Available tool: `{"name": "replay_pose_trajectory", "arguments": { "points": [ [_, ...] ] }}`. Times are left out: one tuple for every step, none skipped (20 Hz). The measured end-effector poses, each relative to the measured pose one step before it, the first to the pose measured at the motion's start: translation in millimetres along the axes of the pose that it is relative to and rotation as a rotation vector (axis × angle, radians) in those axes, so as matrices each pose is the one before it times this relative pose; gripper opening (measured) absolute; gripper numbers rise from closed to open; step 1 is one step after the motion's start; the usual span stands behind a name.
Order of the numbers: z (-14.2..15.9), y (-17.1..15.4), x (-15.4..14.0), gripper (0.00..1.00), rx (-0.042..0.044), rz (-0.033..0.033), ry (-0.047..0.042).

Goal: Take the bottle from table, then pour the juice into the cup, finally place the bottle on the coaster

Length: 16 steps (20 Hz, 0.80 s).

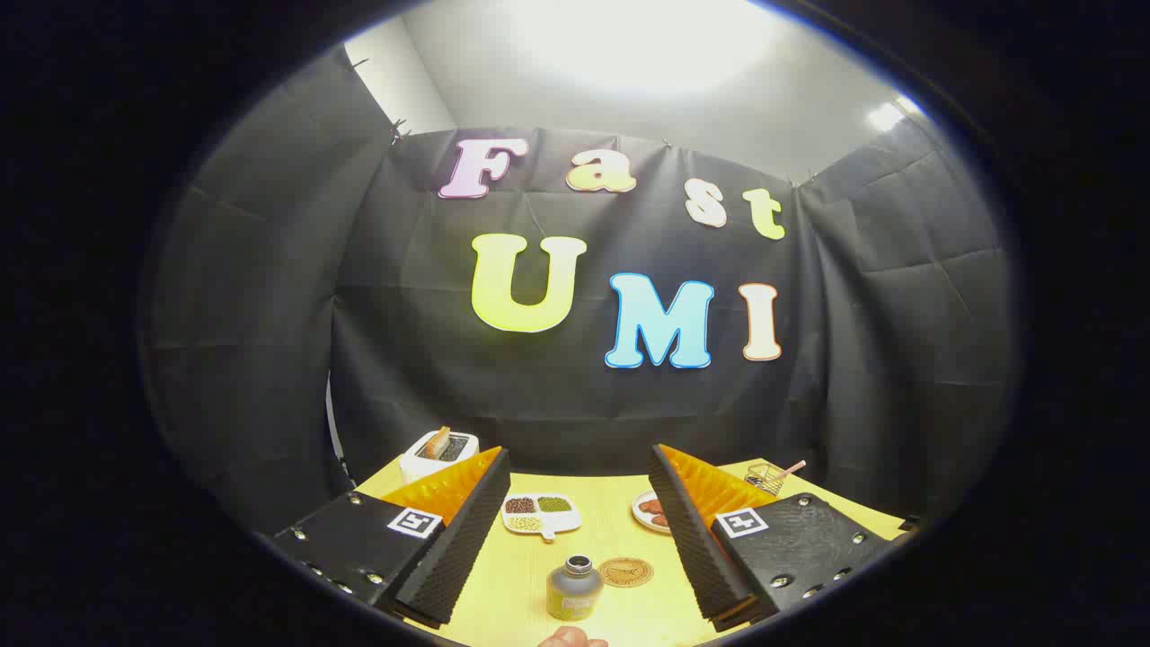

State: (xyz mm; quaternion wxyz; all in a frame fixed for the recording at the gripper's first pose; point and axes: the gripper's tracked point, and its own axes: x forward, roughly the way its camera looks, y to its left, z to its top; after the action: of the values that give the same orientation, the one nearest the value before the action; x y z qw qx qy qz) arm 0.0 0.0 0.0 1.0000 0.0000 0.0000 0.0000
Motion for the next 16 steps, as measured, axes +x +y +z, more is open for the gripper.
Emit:
{"name": "replay_pose_trajectory", "arguments": {
  "points": [
    [-0.26,-0.91,-0.59,0.95,-0.00018,-0.00264,-0.00069],
    [-0.74,1.31,0.10,0.95,0.00178,0.00130,-0.00110],
    [1.36,0.89,0.33,0.95,0.00416,0.00127,-0.00356],
    [0.27,-1.29,1.06,0.95,0.00309,-0.00062,-0.00314],
    [0.86,-2.77,0.08,0.95,0.00251,-0.00823,-0.00108],
    [-0.82,-2.40,-0.88,0.96,0.00232,-0.00461,-0.00095],
    [0.47,-1.30,0.00,0.95,0.00428,-0.00416,0.00048],
    [-1.12,-1.31,-0.51,0.95,0.00552,-0.00387,-0.00061],
    [1.19,-0.40,-1.03,0.95,0.00275,0.00115,-0.00434],
    [0.07,0.47,-0.15,0.95,0.00195,-0.00018,-0.00225],
    [-0.41,-0.71,0.28,0.95,-0.00015,-0.00051,0.00090],
    [-1.68,-0.48,-0.08,0.95,-0.00259,-0.00131,-0.00126],
    [-0.10,0.24,0.12,0.95,-0.00518,-0.00016,-0.00174],
    [-1.43,0.65,-0.70,0.95,-0.01015,-0.00047,-0.00422],
    [-3.30,-0.71,0.67,0.95,-0.01217,-0.00641,0.00089],
    [-6.11,-1.15,1.46,0.95,-0.01341,-0.00728,0.00440]
  ]
}}
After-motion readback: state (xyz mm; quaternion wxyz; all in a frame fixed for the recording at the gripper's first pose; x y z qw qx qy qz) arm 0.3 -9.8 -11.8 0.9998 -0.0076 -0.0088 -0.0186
